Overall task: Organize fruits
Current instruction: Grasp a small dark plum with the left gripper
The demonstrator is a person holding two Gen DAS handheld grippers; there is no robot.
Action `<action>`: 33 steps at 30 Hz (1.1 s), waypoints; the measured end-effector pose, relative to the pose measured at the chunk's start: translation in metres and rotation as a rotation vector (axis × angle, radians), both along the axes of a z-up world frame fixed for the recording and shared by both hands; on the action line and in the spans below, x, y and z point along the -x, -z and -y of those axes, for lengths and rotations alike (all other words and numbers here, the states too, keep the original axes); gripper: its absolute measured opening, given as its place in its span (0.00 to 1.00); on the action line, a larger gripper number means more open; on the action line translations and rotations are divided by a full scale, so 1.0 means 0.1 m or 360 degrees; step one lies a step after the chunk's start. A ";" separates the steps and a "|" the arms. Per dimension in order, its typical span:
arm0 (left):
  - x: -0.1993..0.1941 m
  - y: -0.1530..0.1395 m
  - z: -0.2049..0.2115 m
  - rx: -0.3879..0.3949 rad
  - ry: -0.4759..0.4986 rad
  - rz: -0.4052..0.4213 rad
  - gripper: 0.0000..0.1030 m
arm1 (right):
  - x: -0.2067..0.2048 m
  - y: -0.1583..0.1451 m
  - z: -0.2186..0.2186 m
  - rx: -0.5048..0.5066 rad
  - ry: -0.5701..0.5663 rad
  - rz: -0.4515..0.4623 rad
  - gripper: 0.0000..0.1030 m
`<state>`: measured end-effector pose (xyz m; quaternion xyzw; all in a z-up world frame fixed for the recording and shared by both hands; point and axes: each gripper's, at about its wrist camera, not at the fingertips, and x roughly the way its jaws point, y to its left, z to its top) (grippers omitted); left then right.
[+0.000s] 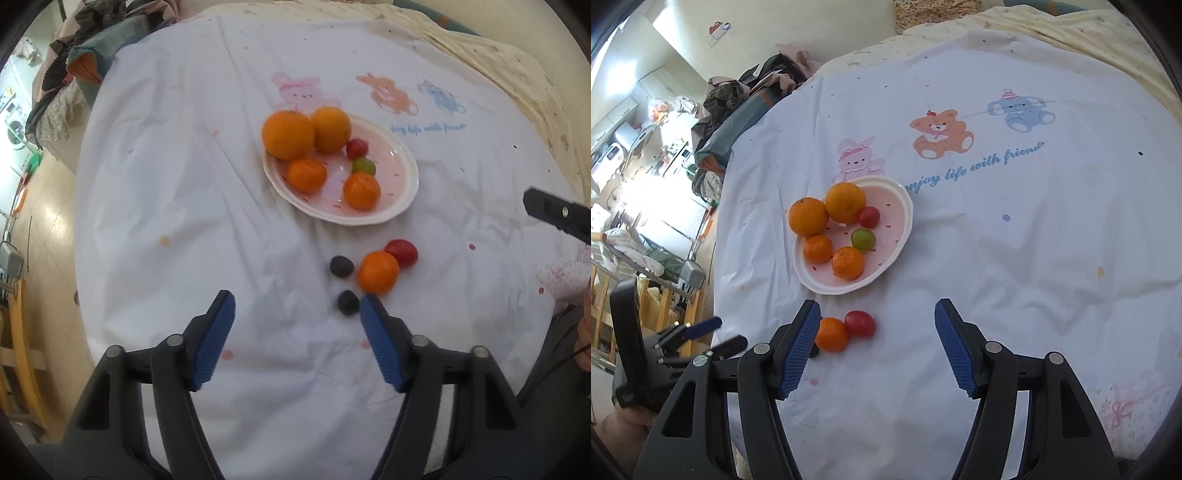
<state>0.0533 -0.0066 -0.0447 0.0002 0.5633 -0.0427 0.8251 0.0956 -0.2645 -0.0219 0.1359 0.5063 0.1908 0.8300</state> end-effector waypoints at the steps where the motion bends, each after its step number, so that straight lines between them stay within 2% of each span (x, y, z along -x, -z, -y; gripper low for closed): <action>1: 0.01 0.04 0.04 0.0009 0.0011 -0.0017 0.64 | 0.00 0.00 0.00 0.0004 0.0011 0.0007 0.65; 6: 0.03 0.18 0.21 -0.0013 0.0061 -0.0053 0.63 | -0.01 0.01 0.01 0.0002 0.0026 0.0002 0.65; 12: -0.04 0.46 0.42 -0.0109 0.0162 -0.0136 0.63 | -0.05 0.06 0.02 -0.0006 0.0047 -0.0038 0.65; 14: -0.08 0.56 0.47 -0.0123 0.0200 -0.0168 0.55 | -0.07 0.07 0.02 -0.0018 0.0047 -0.0048 0.65; 17: -0.14 0.70 0.51 -0.0136 0.0211 -0.0226 0.51 | -0.08 0.07 0.02 -0.0023 0.0041 -0.0045 0.65; 19: -0.17 0.78 0.54 -0.0151 0.0228 -0.0267 0.39 | -0.09 0.08 0.03 -0.0014 0.0034 -0.0040 0.65; 27: -0.24 0.85 0.60 -0.0150 0.0273 -0.0264 0.37 | -0.13 0.08 0.05 -0.0012 0.0056 -0.0040 0.65; 29: -0.24 0.85 0.61 -0.0156 0.0285 -0.0260 0.17 | -0.13 0.07 0.04 -0.0010 0.0051 -0.0031 0.65; 33: -0.18 0.75 0.65 -0.0160 0.0318 -0.0237 0.17 | -0.13 0.08 0.03 0.0001 0.0037 -0.0035 0.65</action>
